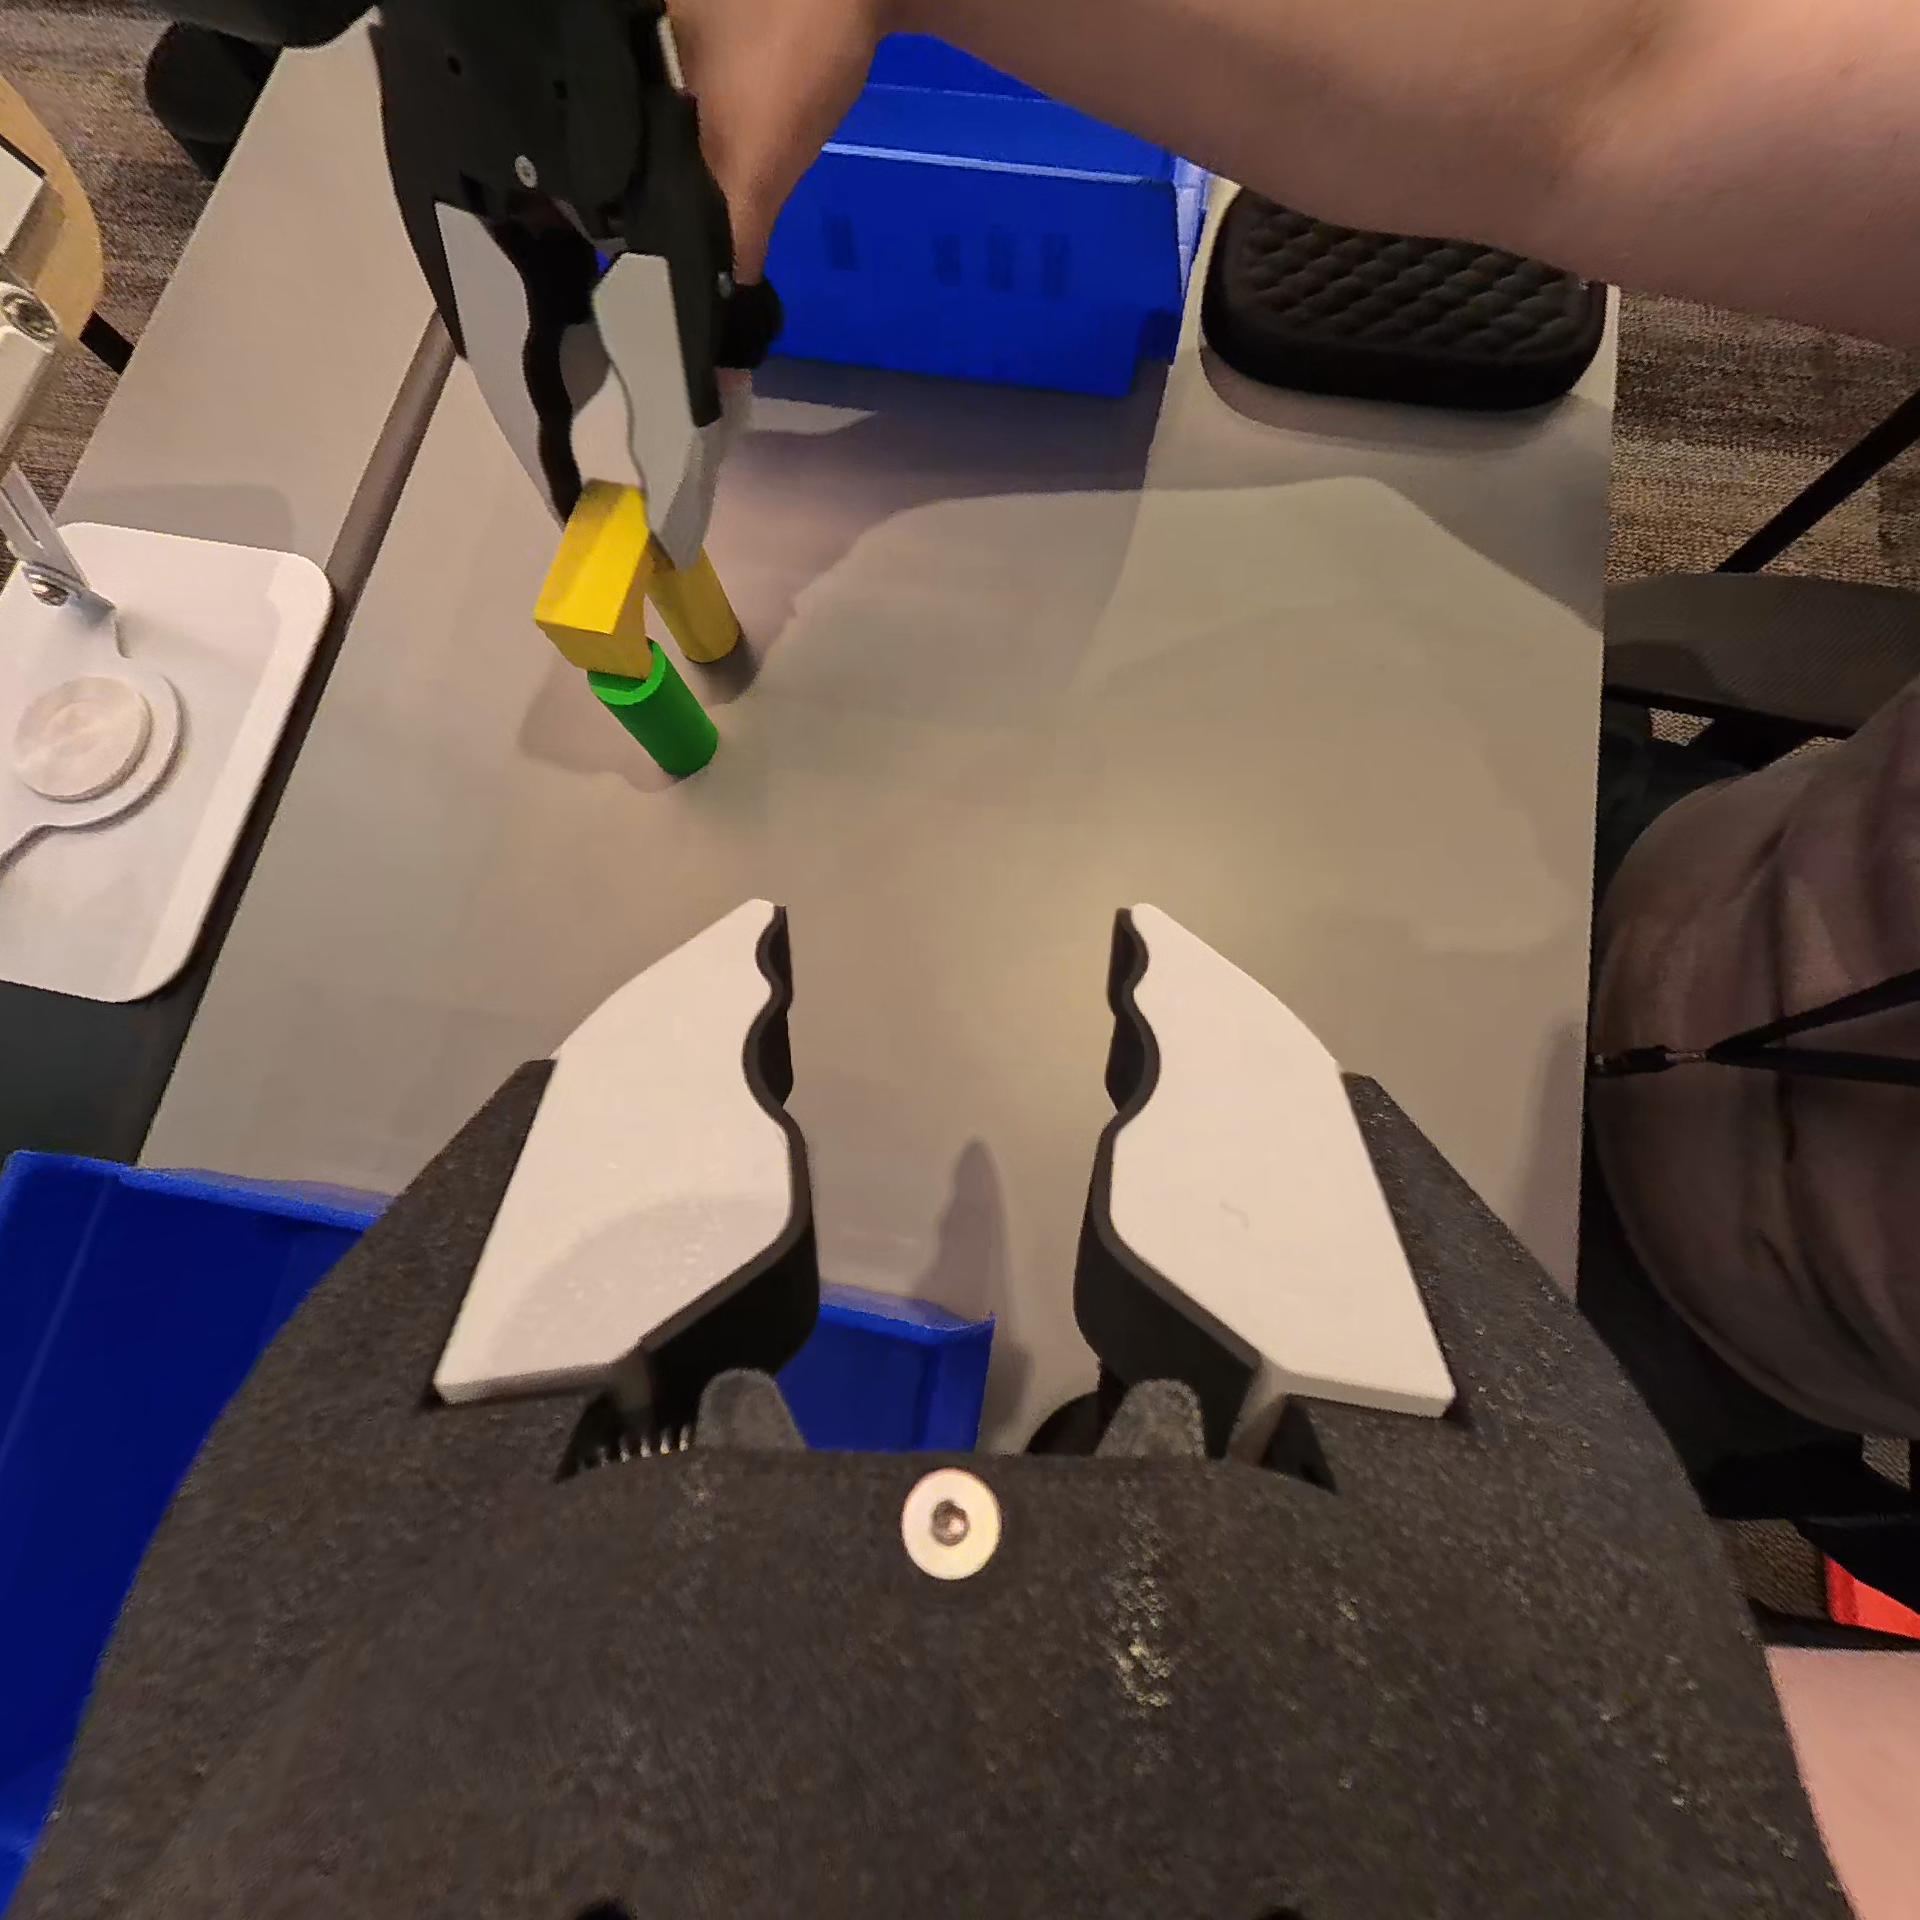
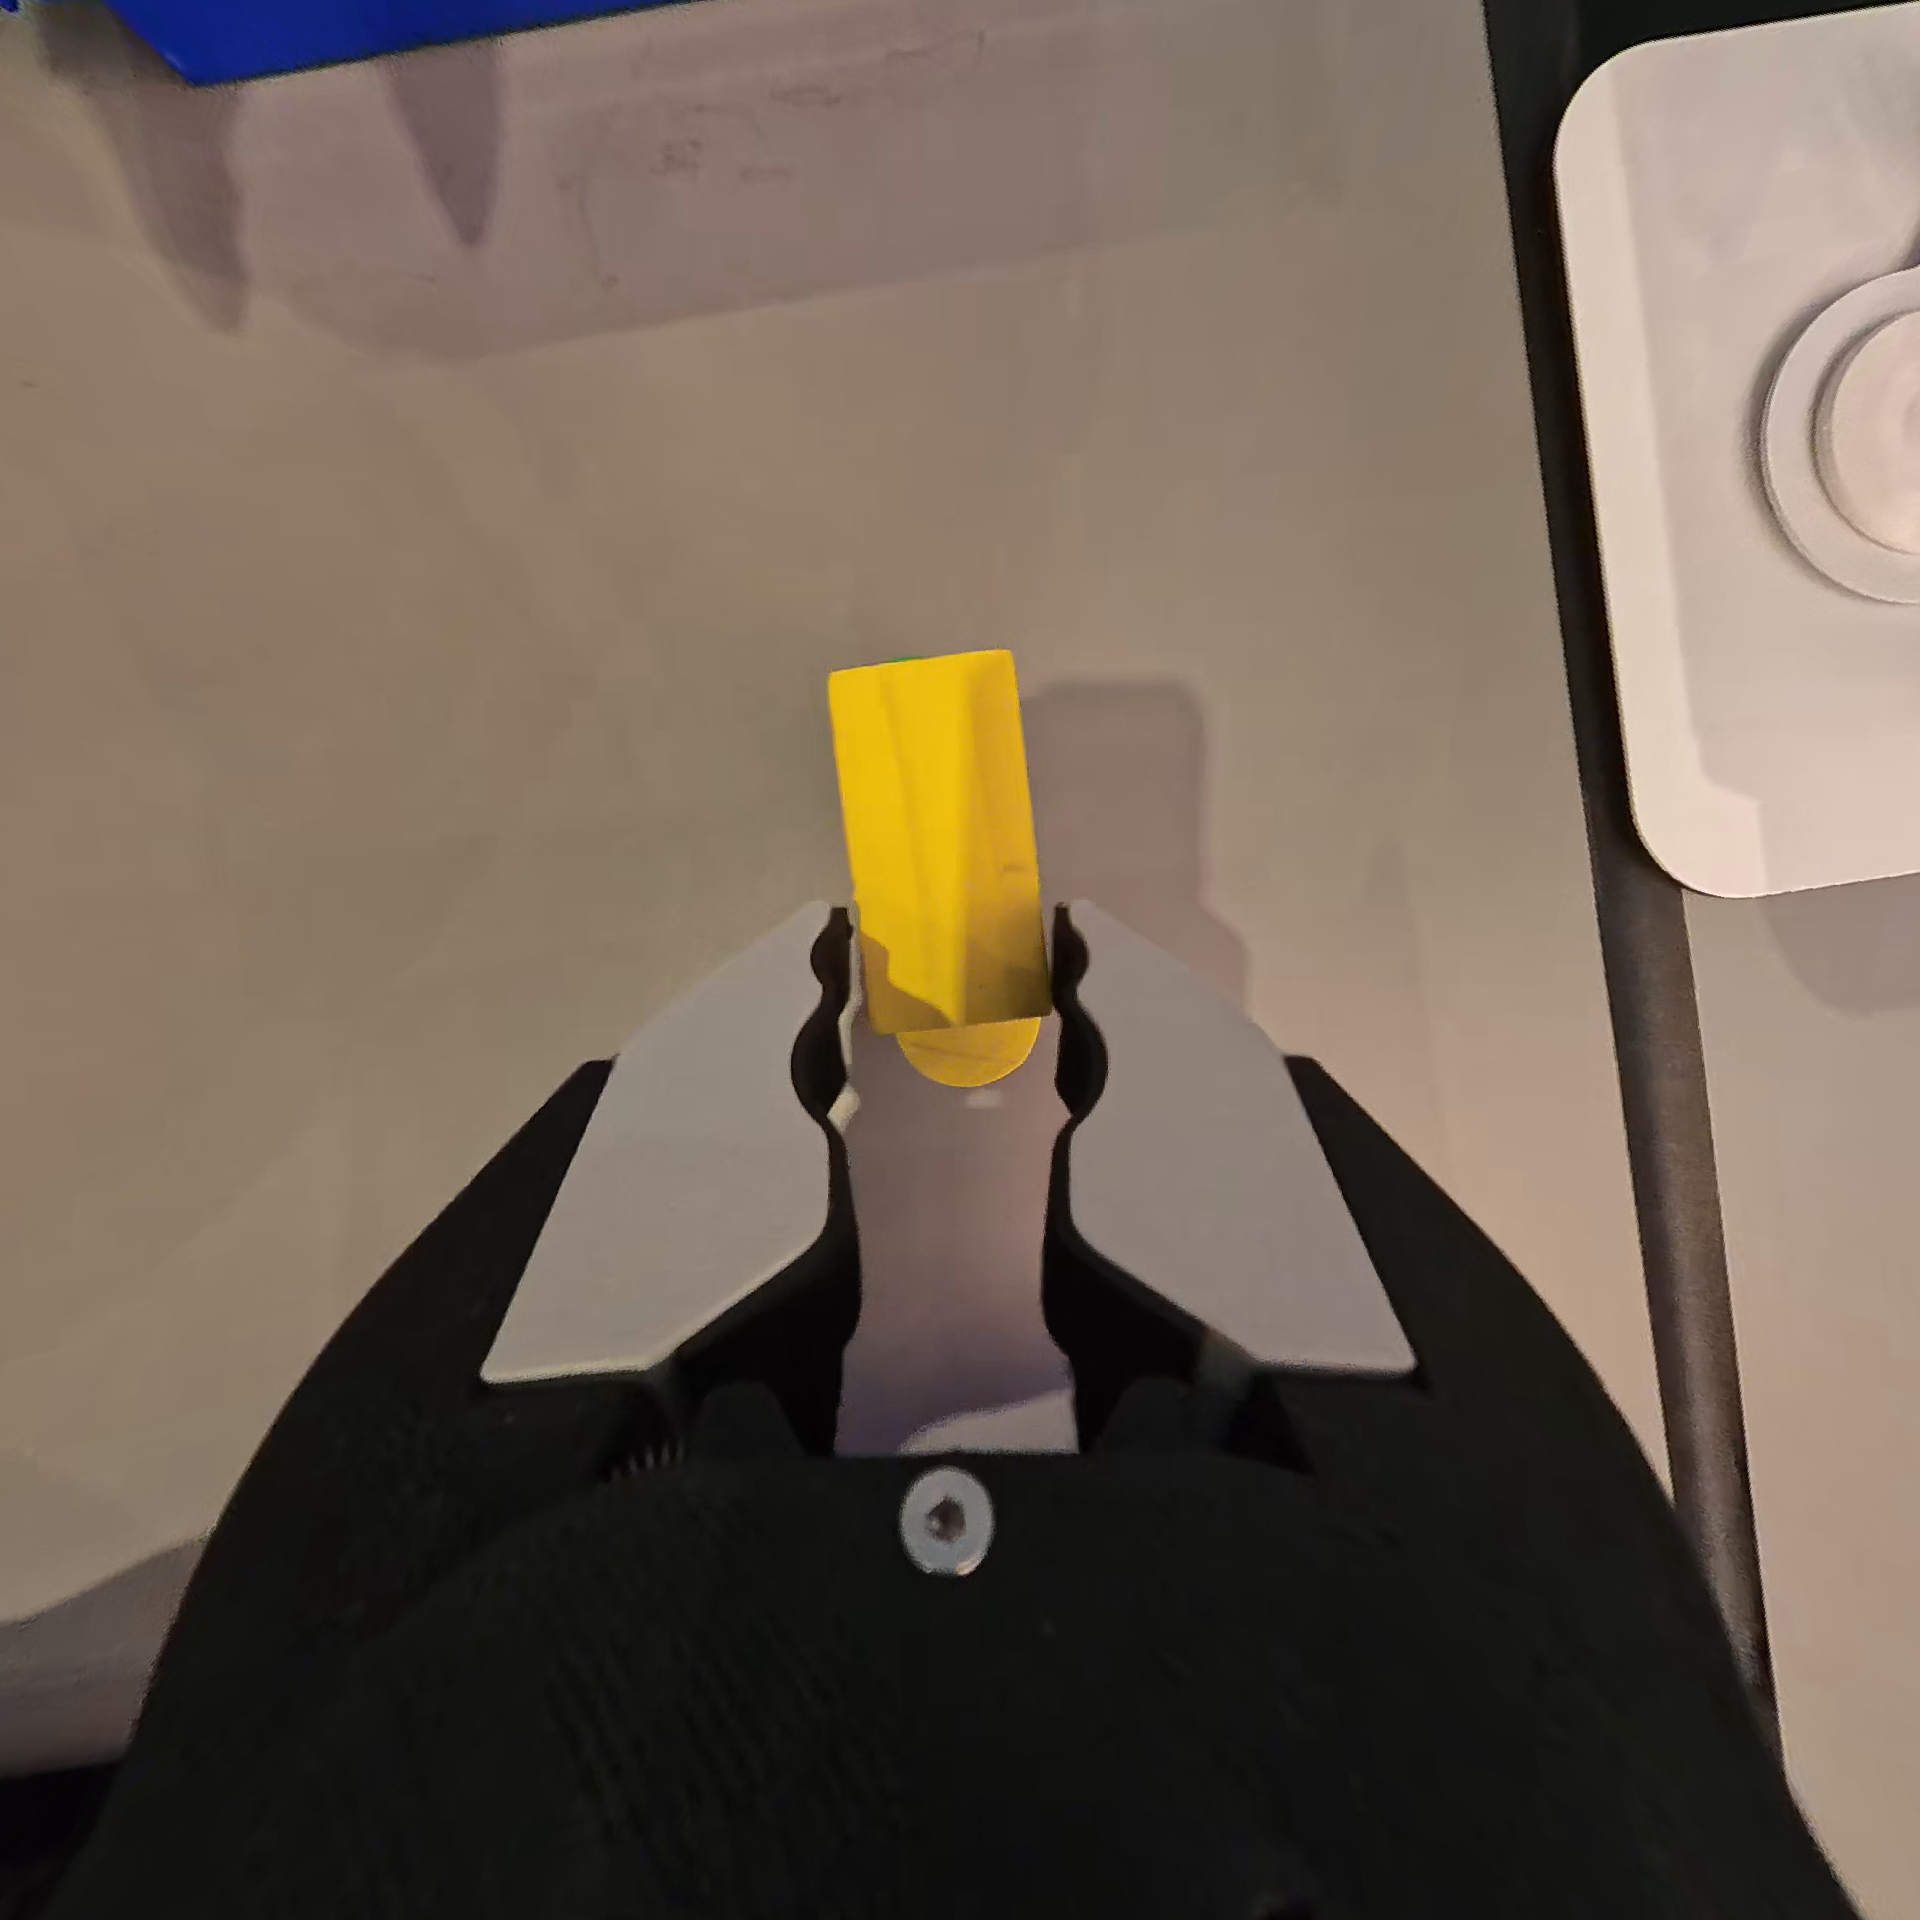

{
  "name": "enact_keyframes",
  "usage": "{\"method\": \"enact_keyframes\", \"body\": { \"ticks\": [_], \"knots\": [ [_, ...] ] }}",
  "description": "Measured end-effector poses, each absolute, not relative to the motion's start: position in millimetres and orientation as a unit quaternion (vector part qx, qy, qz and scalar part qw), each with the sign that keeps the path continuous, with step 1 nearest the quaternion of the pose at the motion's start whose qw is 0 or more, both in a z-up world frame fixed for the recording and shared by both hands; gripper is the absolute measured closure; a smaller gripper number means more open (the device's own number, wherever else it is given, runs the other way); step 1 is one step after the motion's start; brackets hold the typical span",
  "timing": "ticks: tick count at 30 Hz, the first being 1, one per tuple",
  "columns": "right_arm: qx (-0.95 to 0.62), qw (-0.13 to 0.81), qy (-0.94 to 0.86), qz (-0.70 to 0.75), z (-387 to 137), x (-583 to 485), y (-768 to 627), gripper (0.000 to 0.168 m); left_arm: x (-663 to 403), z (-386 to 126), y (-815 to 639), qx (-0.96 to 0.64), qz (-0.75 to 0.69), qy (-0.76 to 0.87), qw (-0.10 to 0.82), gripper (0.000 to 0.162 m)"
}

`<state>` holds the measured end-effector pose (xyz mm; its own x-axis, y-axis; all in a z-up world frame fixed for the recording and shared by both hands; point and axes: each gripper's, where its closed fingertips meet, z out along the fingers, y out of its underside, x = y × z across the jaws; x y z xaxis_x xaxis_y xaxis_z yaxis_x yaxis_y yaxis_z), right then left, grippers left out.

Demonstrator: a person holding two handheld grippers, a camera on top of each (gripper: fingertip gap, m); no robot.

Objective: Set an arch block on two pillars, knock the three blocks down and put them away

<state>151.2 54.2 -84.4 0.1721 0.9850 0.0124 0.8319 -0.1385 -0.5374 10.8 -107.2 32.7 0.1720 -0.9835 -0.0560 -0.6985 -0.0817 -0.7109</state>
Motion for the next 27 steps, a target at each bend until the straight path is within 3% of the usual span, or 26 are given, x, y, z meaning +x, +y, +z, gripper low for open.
{"method": "enact_keyframes", "body": {
  "ticks": [3,9,11,13,19,23,27],
  "knots": [
    [-0.733,0.234,-0.615,0.173,-76,153,53,0.112,10,38,-105,-0.697,-0.232,0.595,0.325,0.102],
    [-0.774,0.251,-0.538,0.219,-35,177,43,0.112,-2,78,-102,-0.675,-0.257,0.564,0.402,0.1],
    [-0.794,0.241,-0.512,0.225,-31,191,45,0.131,-6,98,-104,-0.655,-0.274,0.547,0.443,0.099],
    [-0.822,0.239,-0.476,0.201,-33,204,57,0.167,-9,116,-108,-0.63,-0.295,0.532,0.482,0.101],
    [-0.916,0.166,-0.353,0.09,-79,221,93,0.167,-6,133,-109,-0.576,-0.264,0.514,0.579,0.121],
    [-0.943,0.09,-0.313,0.063,-117,228,96,0.167,-3,125,-110,-0.587,-0.251,0.528,0.56,0.162],
    [-0.949,0.068,-0.294,0.088,-131,226,96,0.167,-3,126,-116,-0.576,-0.261,0.54,0.555,0.162]
  ]
}}
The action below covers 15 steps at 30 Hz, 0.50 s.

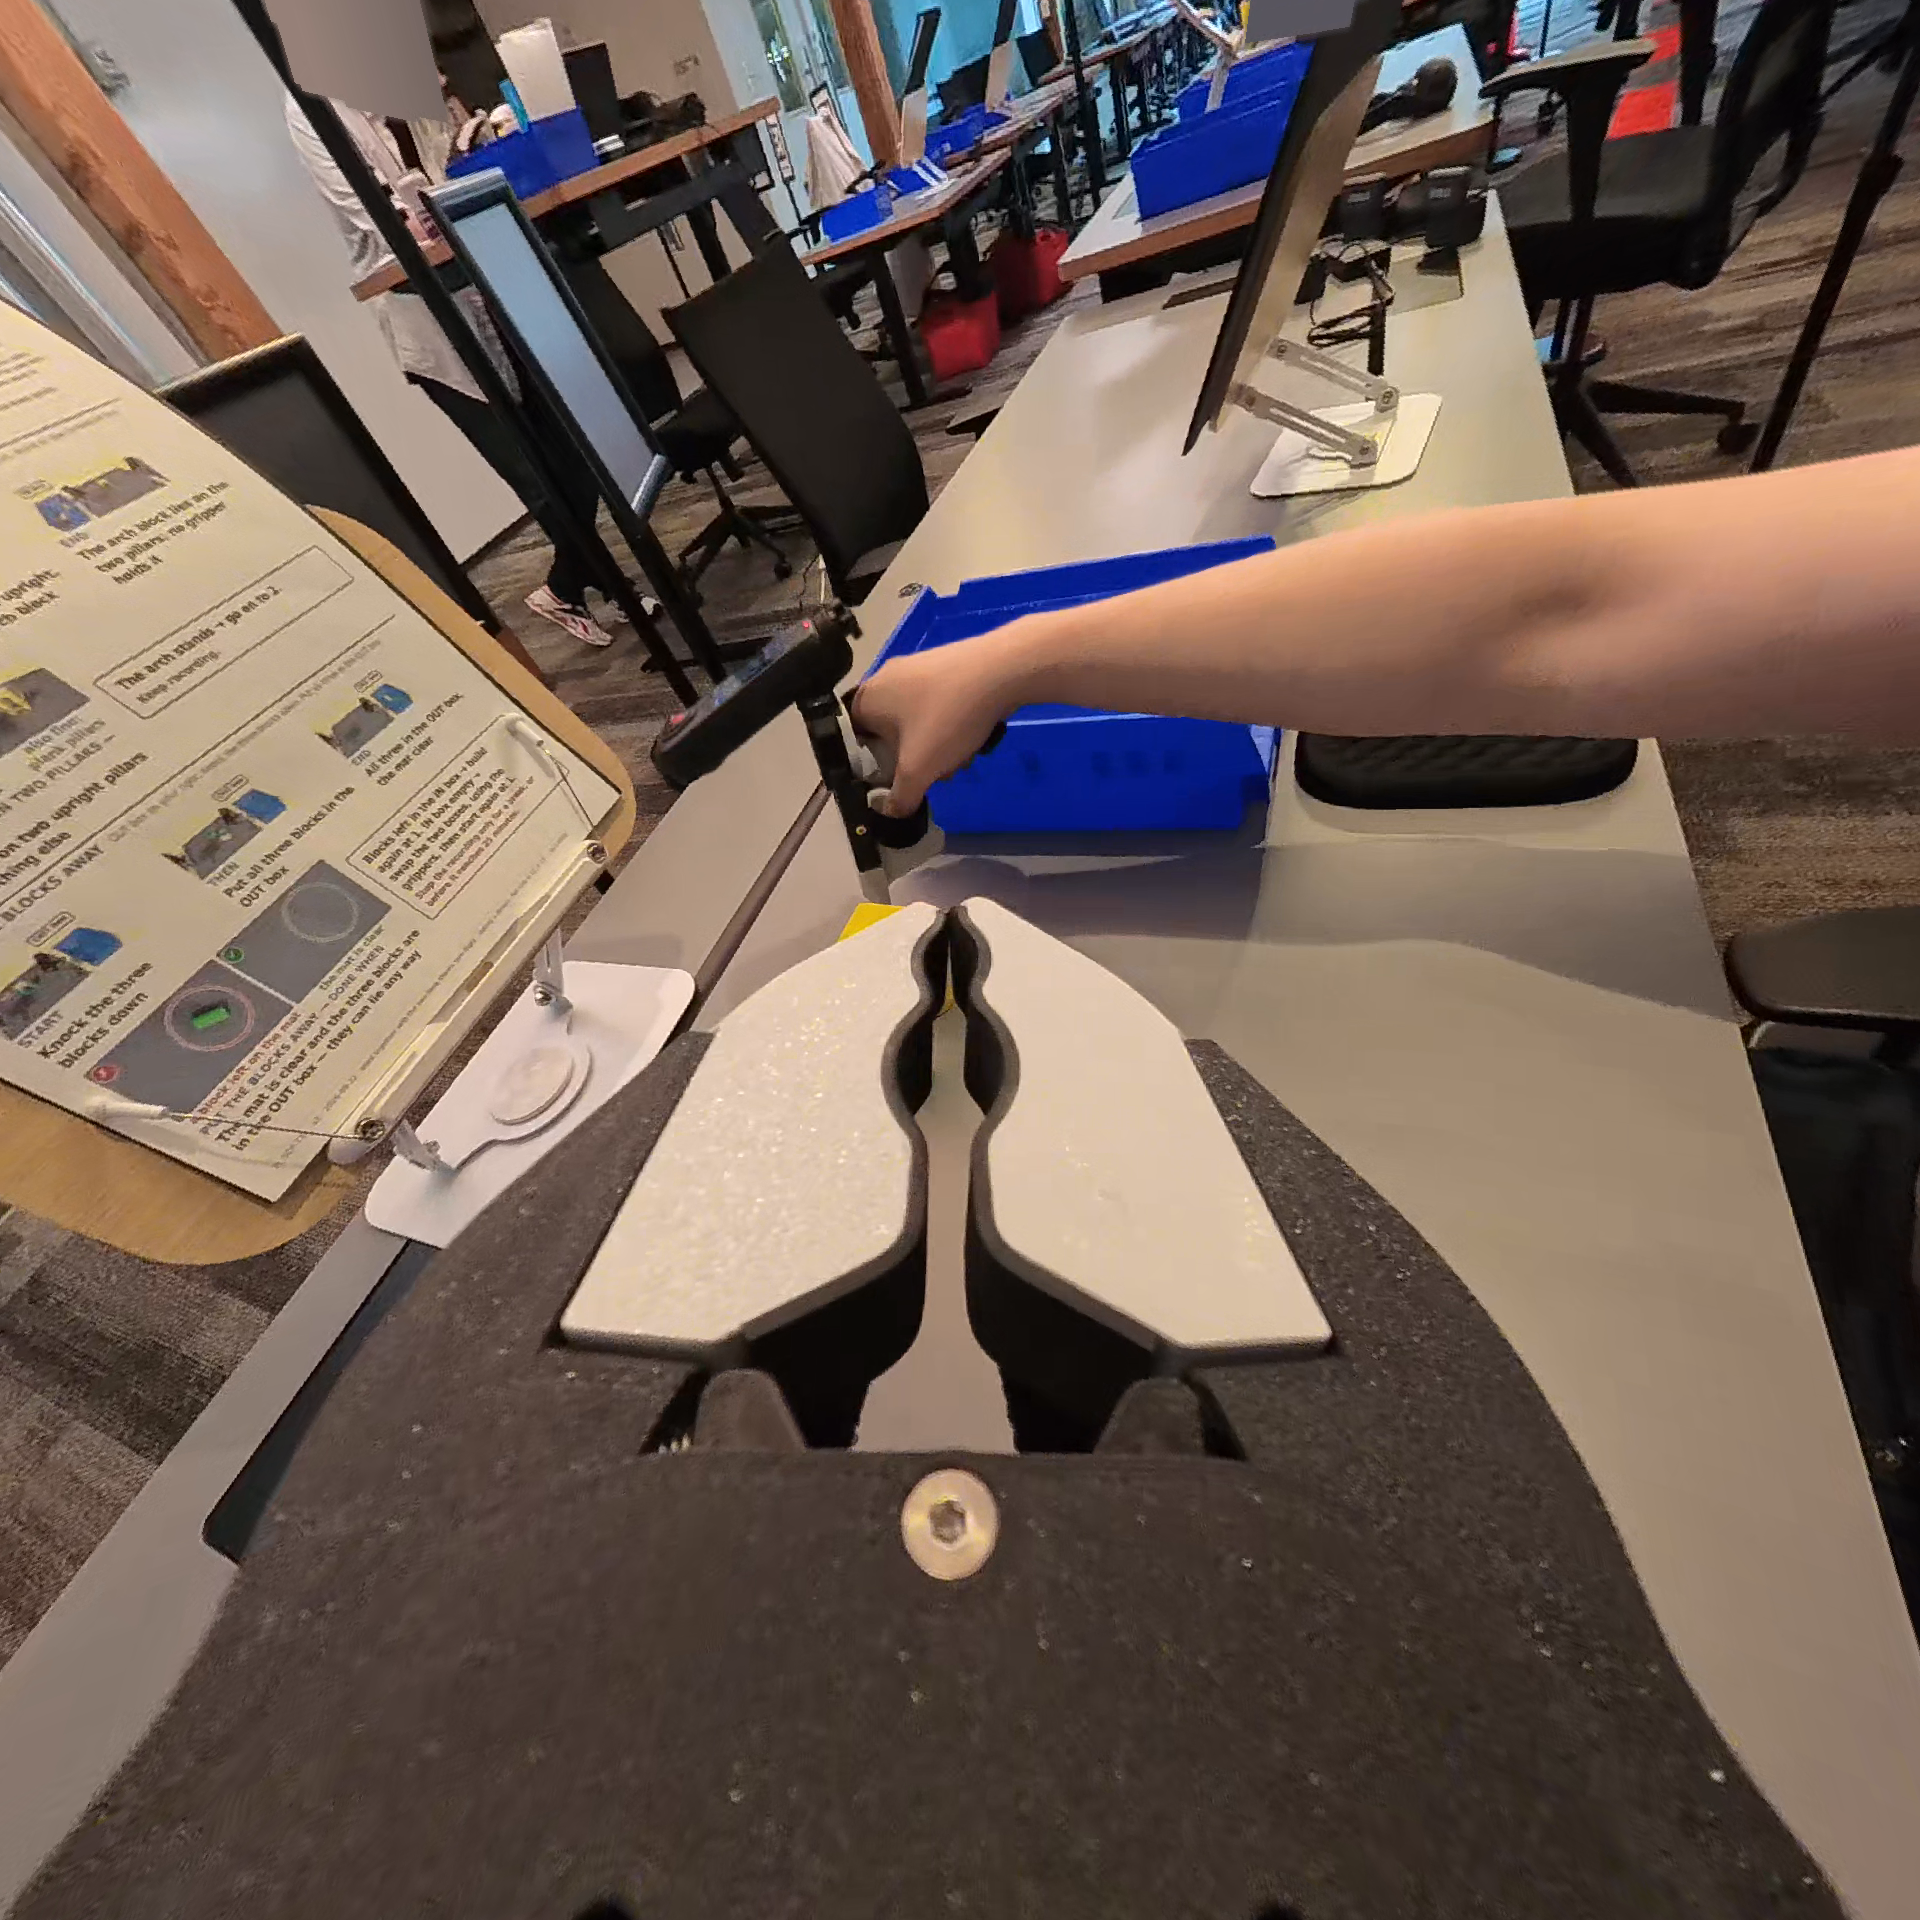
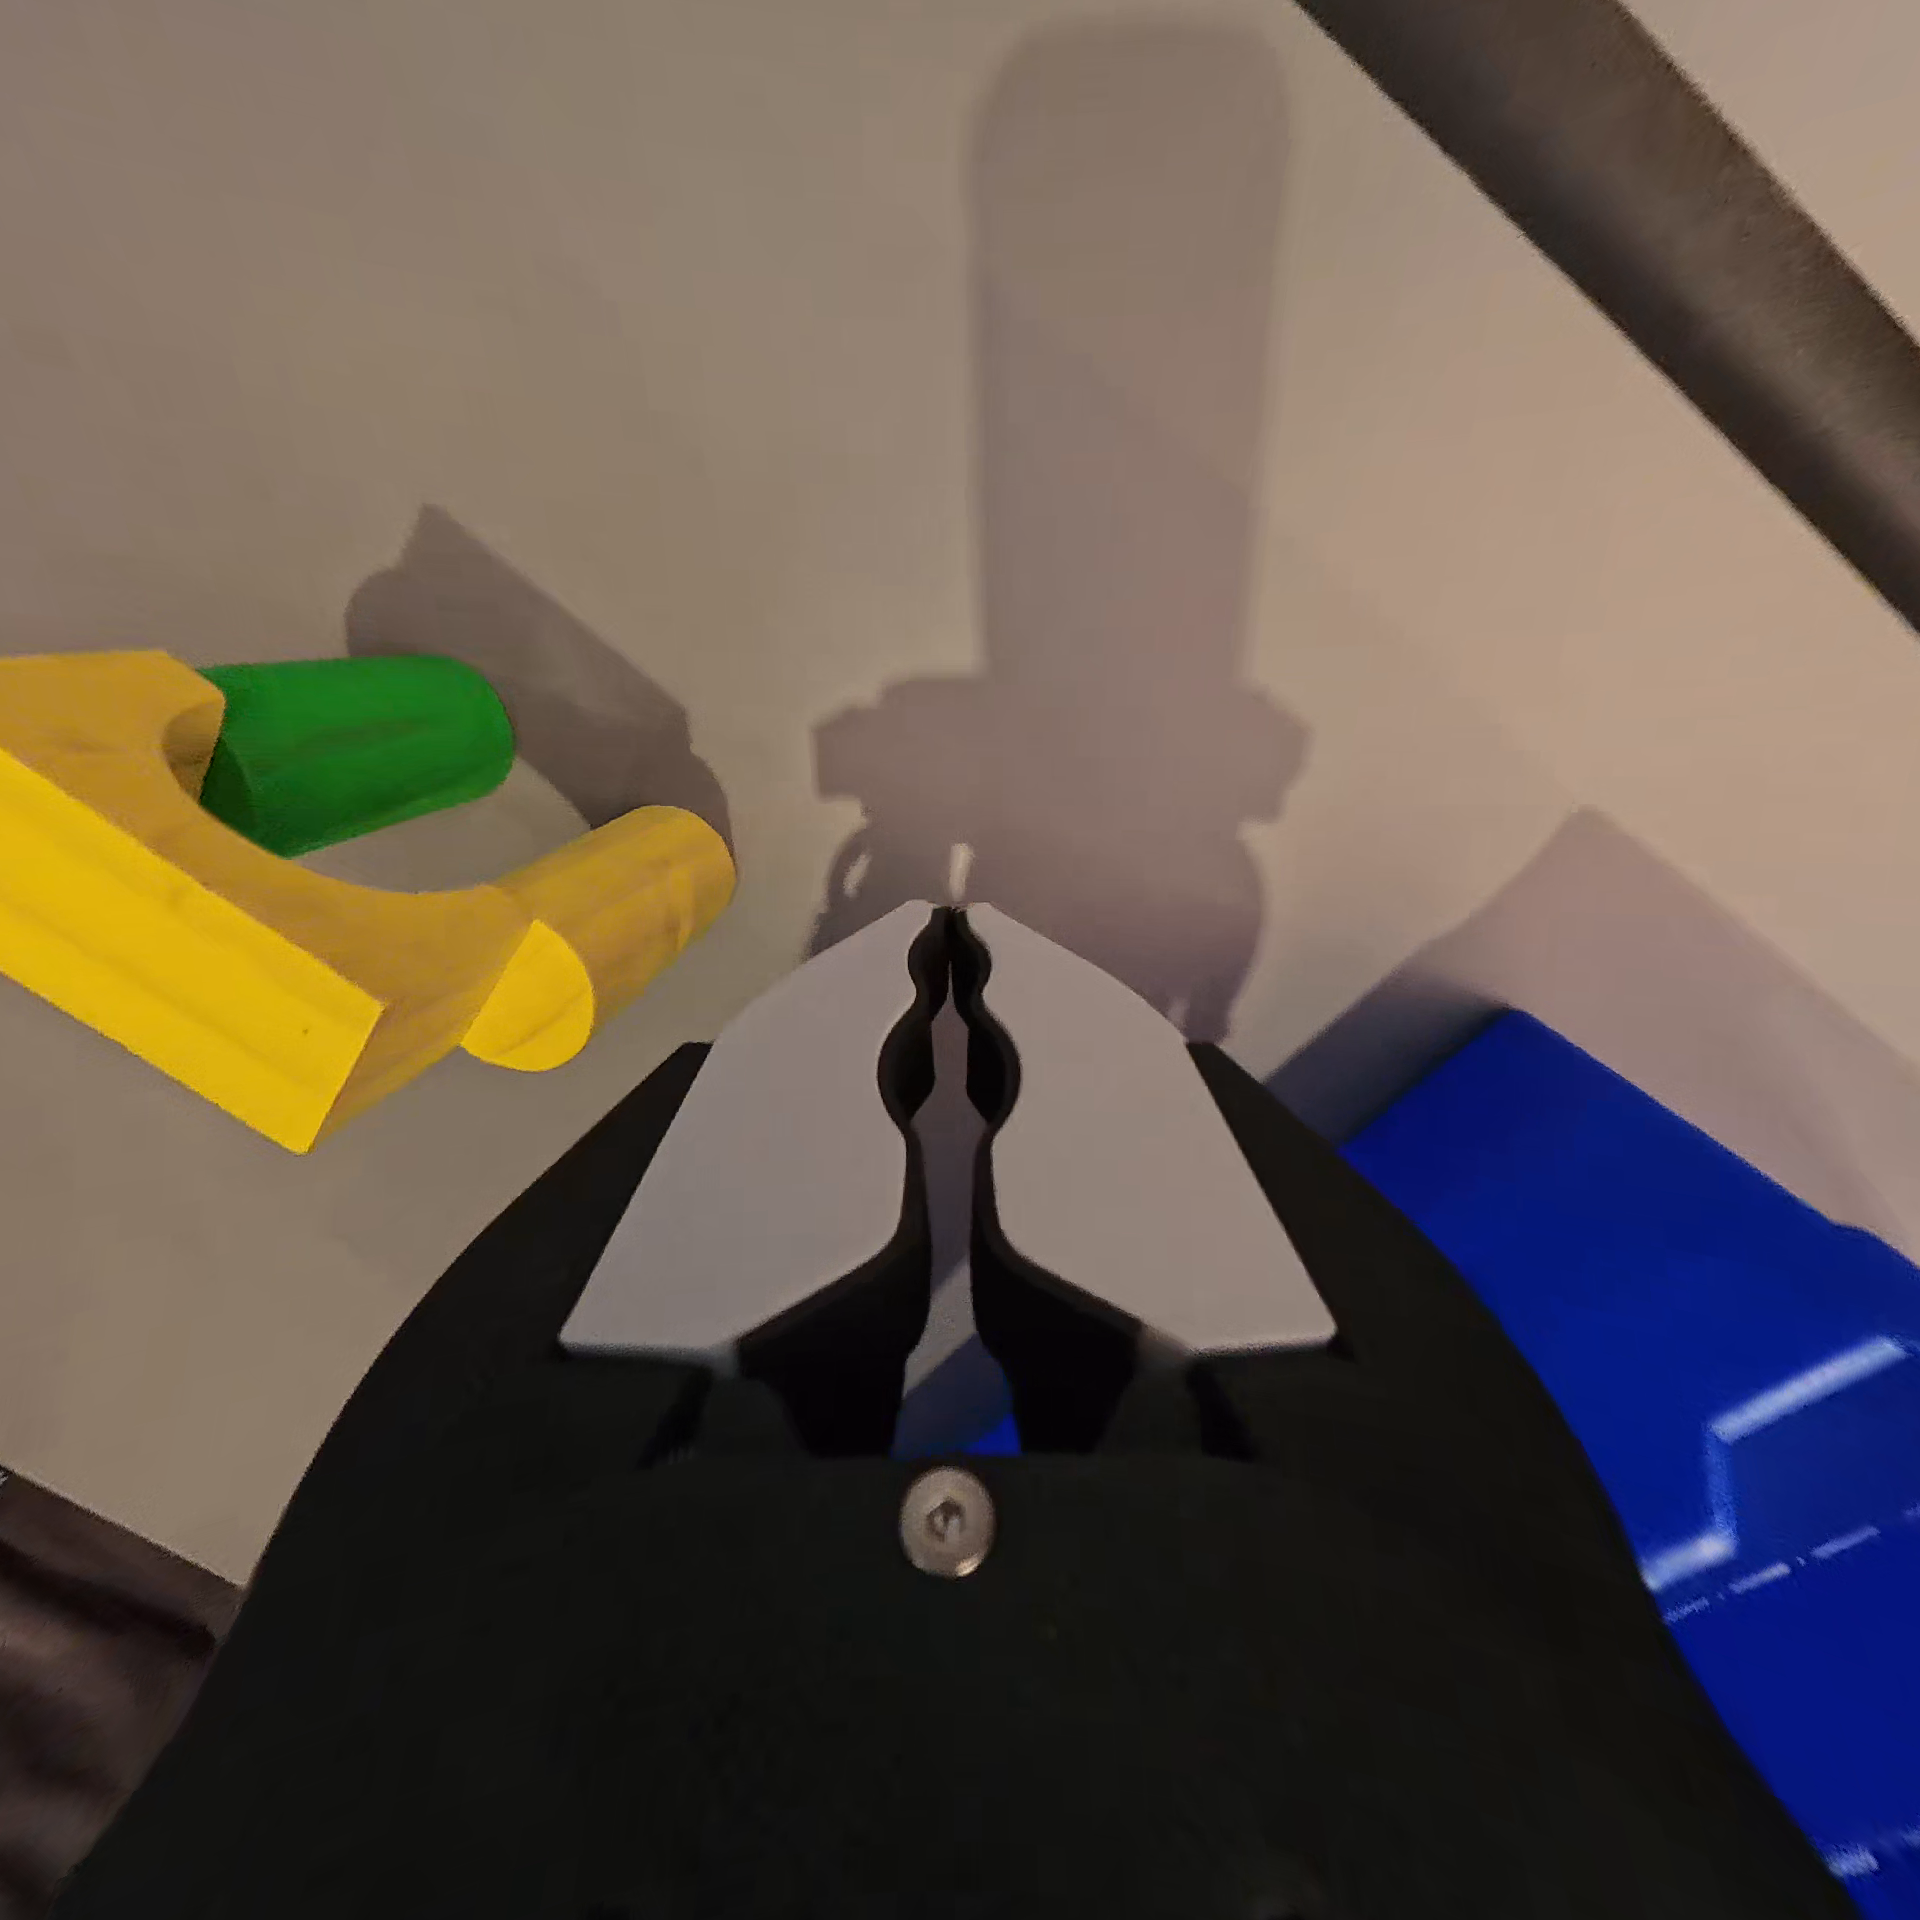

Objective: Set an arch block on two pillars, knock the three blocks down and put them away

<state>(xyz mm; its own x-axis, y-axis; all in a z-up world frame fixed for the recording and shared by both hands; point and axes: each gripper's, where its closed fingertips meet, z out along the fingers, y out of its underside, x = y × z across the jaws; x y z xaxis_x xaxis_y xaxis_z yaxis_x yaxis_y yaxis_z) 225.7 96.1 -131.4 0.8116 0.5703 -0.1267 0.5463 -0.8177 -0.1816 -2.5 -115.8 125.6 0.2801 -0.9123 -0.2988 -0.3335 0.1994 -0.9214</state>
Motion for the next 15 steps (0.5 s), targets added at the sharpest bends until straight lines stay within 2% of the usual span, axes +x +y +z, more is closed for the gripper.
{"method": "enact_keyframes", "body": {
  "ticks": [8,15],
  "knots": [
    [-0.93,0.055,-0.337,0.137,-136,199,84,0.167,-8,128,-119,-0.572,-0.253,0.549,0.555,0.162],
    [-0.86,0.072,-0.48,0.155,-125,107,47,0.168,-8,122,-118,-0.579,-0.248,0.554,0.545,0.162]
  ]
}}
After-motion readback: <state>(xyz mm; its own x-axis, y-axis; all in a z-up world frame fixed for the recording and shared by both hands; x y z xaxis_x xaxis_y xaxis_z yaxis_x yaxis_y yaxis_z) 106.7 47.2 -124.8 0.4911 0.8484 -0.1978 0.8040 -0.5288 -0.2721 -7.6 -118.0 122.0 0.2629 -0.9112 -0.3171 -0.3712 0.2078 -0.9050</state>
